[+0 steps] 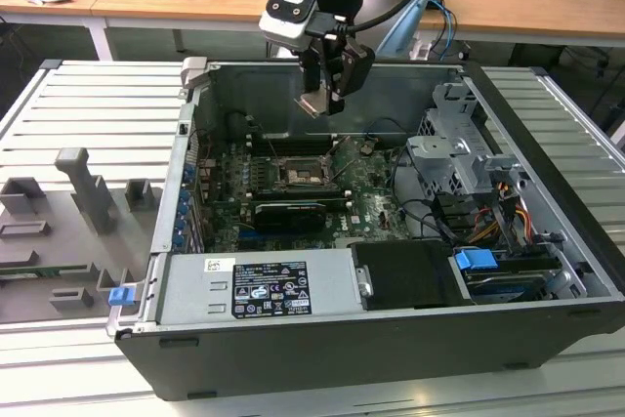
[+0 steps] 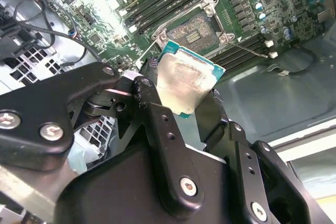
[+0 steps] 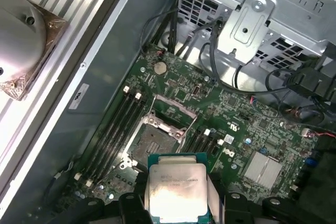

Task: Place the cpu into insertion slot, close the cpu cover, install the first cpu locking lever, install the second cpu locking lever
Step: 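Place the cpu into insertion slot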

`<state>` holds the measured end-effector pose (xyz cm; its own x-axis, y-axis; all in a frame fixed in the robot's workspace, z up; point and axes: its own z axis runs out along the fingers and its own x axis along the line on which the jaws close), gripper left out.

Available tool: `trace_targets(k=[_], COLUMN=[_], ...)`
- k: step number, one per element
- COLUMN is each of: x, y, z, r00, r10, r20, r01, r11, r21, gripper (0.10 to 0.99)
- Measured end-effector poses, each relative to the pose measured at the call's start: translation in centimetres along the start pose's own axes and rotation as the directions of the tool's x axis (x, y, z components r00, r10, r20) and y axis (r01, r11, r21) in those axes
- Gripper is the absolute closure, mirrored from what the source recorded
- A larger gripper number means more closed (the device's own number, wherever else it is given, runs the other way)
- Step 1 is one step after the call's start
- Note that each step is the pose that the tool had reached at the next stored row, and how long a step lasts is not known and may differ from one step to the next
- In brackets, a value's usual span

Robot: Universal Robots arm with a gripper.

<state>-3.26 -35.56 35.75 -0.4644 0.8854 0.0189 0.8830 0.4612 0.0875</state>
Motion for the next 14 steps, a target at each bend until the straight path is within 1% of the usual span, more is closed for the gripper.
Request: trace_targets(k=[8,14], x=[0.00,0.00], y=[0.00,0.00], z=[0.03,0.06], r00=[0.9983,0.9937], r10=[0.057,0.112], r20=[0.0050,0.0097], r01=[-0.057,-0.112], r11=[0.9984,0.9937], r21=[-0.001,-0.003], gripper=[0.557,0.557])
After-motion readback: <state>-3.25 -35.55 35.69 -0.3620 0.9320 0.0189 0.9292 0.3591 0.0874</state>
